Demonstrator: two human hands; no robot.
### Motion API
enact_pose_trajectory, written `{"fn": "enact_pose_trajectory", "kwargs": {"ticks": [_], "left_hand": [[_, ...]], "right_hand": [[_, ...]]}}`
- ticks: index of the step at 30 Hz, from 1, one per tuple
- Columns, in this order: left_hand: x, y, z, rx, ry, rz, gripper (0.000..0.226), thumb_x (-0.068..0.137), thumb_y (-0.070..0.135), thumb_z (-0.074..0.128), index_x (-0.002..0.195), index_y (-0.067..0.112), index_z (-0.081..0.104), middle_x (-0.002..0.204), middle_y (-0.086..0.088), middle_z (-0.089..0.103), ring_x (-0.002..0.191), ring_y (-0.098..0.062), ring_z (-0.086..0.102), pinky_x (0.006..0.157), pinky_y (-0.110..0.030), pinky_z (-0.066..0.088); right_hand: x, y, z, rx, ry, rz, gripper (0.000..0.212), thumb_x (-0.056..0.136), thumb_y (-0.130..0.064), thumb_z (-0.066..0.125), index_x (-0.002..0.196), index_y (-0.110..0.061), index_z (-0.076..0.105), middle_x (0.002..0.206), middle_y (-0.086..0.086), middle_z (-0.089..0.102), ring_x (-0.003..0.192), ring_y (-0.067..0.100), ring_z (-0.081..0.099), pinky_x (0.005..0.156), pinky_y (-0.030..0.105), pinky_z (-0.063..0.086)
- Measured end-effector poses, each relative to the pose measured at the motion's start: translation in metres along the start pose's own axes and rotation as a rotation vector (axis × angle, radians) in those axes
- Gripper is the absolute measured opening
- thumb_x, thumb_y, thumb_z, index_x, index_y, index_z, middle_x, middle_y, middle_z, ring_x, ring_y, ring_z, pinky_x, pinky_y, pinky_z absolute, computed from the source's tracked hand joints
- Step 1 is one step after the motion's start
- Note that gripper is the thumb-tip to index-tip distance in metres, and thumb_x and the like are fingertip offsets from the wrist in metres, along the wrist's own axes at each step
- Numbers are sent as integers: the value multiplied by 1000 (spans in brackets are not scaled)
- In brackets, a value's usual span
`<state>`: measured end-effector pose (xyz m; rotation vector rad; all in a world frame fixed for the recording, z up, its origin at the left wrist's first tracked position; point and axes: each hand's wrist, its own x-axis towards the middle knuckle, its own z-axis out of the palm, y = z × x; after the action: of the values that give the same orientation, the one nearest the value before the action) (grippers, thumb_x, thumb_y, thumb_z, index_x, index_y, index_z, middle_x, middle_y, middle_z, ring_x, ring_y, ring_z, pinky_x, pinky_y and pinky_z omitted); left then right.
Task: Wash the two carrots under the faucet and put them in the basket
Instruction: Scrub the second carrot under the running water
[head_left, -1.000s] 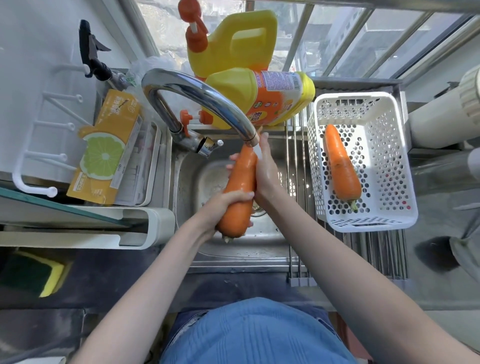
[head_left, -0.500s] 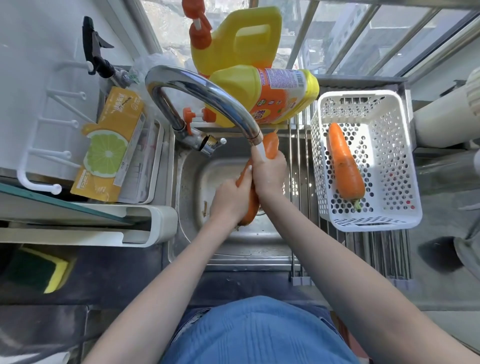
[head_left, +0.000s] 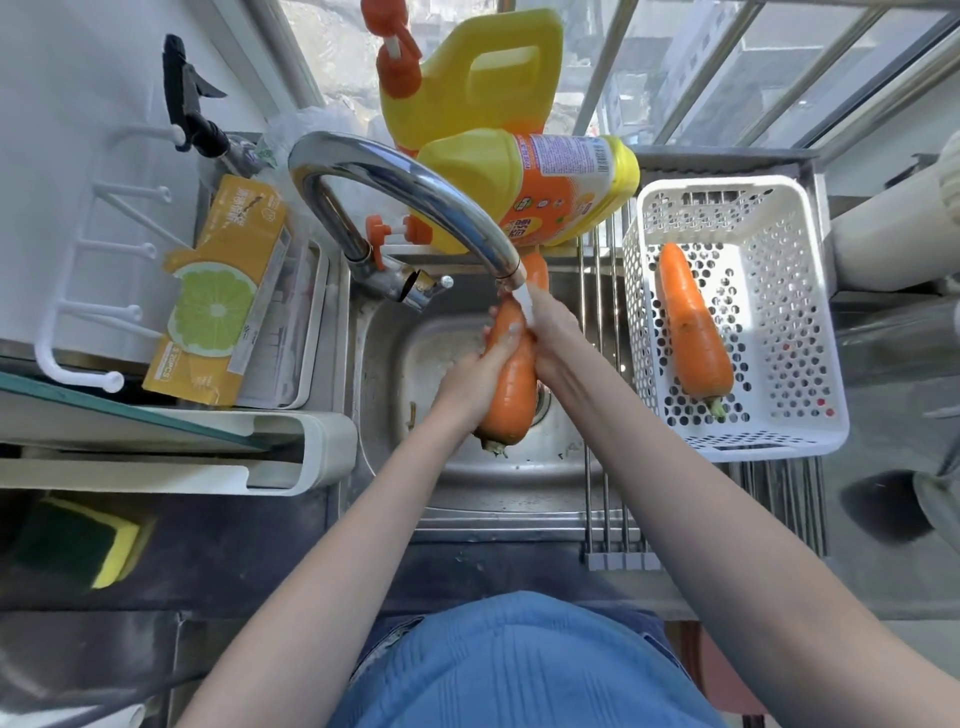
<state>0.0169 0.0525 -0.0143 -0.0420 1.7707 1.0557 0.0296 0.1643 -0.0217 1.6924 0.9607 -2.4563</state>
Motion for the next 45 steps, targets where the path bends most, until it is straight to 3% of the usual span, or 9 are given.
{"fn": "enact_pose_trajectory", "kwargs": {"ticks": [6,10,14,22,25,30,35,40,45], "left_hand": [[-21,0,-14,-643,-437,-256,36,75,16,67,107,2,57,88,-20,72,80,-26,70,73,-41,60],[-11,6,-9,-429,-202,-255,30,79,4,70,105,0,56,81,-17,65,68,-23,65,48,-27,55],[3,-5,2,16,129,-88,43,55,21,79,92,5,62,74,-13,64,52,-22,59,39,-23,41],[1,-2,11,591,379,189,40,81,25,64,111,1,49,107,-18,63,99,-38,61,68,-32,39],[4,-1,5,279,147,-7,43,71,23,72,107,3,59,90,-11,69,75,-26,67,54,-29,48],[-1,6,-17,-331,-344,-205,53,66,16,72,112,0,53,80,-12,66,66,-18,67,43,-23,48],[0,0,-29,-667,-610,-423,61,61,29,79,104,-8,56,81,-16,63,66,-21,65,41,-20,50],[3,5,-10,-716,-324,-463,56,88,50,52,101,-4,56,73,-20,66,54,-27,67,36,-21,50],[12,6,-15,-189,-40,-276,40,90,44,43,94,8,61,86,-20,69,67,-33,68,55,-33,58]], "right_hand": [[10,-12,3,88,-70,4,54,81,-53,69,114,-13,55,60,5,58,44,21,58,48,28,51],[4,-7,11,25,-40,8,53,83,-53,66,109,-8,59,61,7,61,50,22,59,51,28,50],[6,12,7,-283,141,-183,48,79,-30,77,114,-4,59,97,12,68,83,24,67,74,36,57],[13,28,5,-260,301,-181,46,61,-17,80,104,-8,64,90,8,67,79,23,66,67,32,54],[10,17,0,-238,175,-82,39,51,-16,77,88,-6,65,76,8,65,65,22,63,61,31,53],[11,9,-7,122,-173,61,20,88,-11,58,69,-9,61,66,6,60,59,17,61,68,33,51],[3,20,-13,369,-303,-5,28,85,-37,60,91,-10,57,64,4,63,61,19,62,66,34,54],[24,17,-12,271,62,72,57,93,-62,41,88,-6,49,47,8,58,41,20,58,54,30,48],[40,36,-16,272,186,132,66,93,-63,34,73,-4,54,60,11,57,54,22,57,60,31,47]]}}
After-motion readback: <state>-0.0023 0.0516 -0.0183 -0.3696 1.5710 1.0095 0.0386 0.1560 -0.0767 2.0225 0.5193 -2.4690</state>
